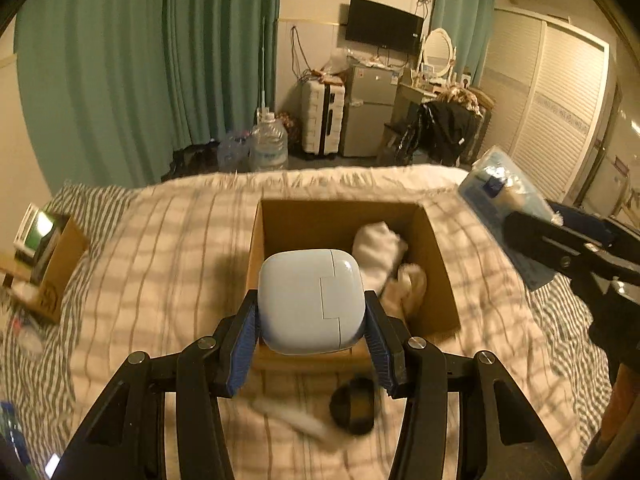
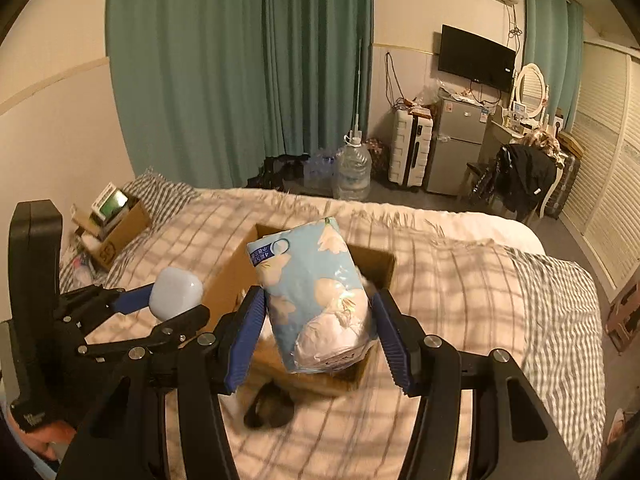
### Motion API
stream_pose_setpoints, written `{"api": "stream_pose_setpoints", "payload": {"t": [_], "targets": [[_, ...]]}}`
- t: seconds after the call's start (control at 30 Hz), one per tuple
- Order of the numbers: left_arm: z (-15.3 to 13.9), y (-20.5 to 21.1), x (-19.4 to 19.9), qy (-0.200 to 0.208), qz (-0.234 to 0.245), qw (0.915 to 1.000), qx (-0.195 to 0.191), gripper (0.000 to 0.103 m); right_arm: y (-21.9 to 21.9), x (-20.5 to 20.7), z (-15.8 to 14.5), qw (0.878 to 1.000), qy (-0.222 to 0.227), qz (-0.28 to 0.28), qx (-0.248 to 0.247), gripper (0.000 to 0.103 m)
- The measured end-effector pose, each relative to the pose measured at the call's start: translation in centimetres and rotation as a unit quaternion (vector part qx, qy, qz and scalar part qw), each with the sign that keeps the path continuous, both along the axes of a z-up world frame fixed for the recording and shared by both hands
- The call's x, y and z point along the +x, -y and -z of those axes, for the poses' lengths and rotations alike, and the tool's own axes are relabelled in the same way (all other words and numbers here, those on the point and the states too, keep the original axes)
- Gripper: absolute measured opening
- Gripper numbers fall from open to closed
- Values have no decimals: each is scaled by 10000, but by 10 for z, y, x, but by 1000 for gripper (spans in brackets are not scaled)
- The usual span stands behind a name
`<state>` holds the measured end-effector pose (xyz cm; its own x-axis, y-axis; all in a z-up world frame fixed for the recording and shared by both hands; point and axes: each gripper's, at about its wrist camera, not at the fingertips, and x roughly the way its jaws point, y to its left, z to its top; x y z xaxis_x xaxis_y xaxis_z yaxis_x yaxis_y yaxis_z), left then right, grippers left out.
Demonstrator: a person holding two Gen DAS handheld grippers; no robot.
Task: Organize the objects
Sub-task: 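Carry the round case and tissue pack into the box and release both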
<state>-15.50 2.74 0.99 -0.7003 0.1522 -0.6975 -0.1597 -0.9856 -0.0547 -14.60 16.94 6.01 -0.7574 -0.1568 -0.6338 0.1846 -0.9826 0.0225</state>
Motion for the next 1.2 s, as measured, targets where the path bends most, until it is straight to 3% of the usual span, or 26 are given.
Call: {"api": "stream_pose_setpoints", "payload": {"t": [0.3, 0.5, 0.6, 0.63, 0.7, 0.77, 0.9, 1.0, 1.2], "targets": [[28, -3, -74, -2, 86, 10000, -36, 51, -3, -79, 37, 9996, 175, 112, -198, 53], [65, -8, -94, 175, 272, 9995, -36, 51, -16, -99, 82, 9975, 354, 254, -552, 54], [72, -9, -98, 243, 207, 9995, -76, 52, -23, -100, 90, 9965, 270, 348, -716, 60], [72, -10, -99, 258, 152, 9995, -116, 53, -26, -100, 90, 9958, 234, 347, -809, 72], [66, -9, -95, 202, 77, 9997, -111, 66, -34, -94, 81, 9940, 68, 383, -1025, 89], [55, -6, -87, 110, 8, 9999, -126, 87, -42, -82, 65, 9921, -96, 526, -1137, 89], [18, 1, -61, -190, -18, 9996, -224, 89, -53, -56, 33, 9929, -193, 769, -888, 89], [-9, 10, -35, -378, -95, 9989, -260, 103, -57, -24, 10, 9932, -266, 990, -554, 89], [-41, 30, 22, -478, -298, 9981, -244, 103, -47, 46, -17, 9944, -421, 964, -100, 89]]}}
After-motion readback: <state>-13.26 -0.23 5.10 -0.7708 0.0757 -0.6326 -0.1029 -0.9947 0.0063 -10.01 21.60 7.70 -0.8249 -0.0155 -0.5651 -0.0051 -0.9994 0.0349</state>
